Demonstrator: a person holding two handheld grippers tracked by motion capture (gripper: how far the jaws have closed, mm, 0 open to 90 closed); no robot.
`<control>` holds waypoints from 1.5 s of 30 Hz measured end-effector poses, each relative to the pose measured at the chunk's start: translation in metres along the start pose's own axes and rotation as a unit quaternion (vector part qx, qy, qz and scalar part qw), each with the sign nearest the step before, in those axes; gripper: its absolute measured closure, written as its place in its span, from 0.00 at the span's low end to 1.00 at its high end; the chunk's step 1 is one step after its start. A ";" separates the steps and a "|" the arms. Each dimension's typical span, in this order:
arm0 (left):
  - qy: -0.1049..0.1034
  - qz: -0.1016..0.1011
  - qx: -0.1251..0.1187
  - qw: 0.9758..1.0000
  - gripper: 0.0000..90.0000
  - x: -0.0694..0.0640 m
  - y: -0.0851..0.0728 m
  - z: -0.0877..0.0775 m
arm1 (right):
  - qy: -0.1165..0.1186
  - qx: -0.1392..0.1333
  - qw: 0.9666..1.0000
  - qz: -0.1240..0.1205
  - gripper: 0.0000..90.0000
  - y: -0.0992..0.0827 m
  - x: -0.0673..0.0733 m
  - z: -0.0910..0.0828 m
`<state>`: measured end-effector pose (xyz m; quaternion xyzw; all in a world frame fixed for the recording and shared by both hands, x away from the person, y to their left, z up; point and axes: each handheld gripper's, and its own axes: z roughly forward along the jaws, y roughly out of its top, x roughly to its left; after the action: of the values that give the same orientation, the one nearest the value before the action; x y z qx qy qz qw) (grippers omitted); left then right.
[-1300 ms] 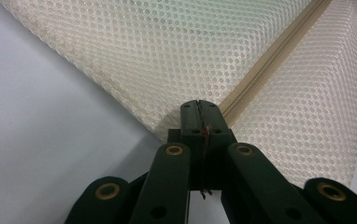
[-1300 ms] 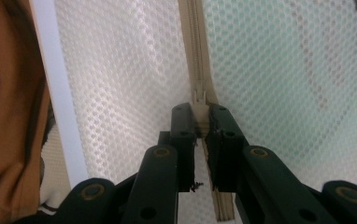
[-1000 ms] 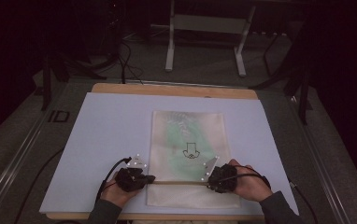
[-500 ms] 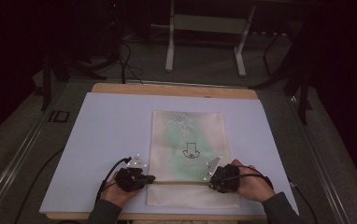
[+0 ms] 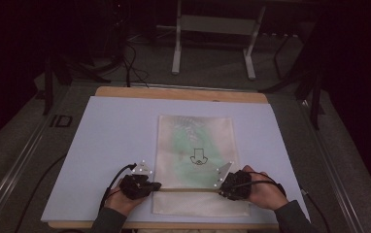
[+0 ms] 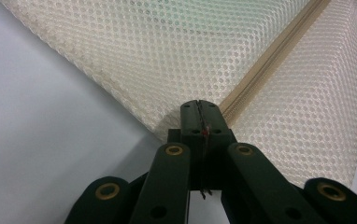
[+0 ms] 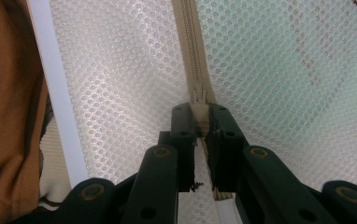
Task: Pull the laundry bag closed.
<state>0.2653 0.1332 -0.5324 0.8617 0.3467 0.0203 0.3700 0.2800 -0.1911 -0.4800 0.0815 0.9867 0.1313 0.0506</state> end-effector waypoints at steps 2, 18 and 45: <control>0.001 0.000 0.000 1.000 1.00 0.000 0.000 0.000 | -0.001 -0.002 1.000 -0.002 0.91 0.000 0.000 -0.001; 0.000 0.001 0.001 1.000 1.00 0.000 0.000 0.000 | -0.004 -0.001 1.000 0.005 0.91 -0.008 -0.001 -0.006; 0.000 0.000 0.001 1.000 1.00 0.000 0.000 0.000 | 0.000 0.001 1.000 0.029 0.91 -0.030 -0.006 -0.013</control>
<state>0.2656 0.1330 -0.5322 0.8622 0.3462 0.0198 0.3692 0.2801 -0.2235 -0.4750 0.1098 0.9841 0.1312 0.0471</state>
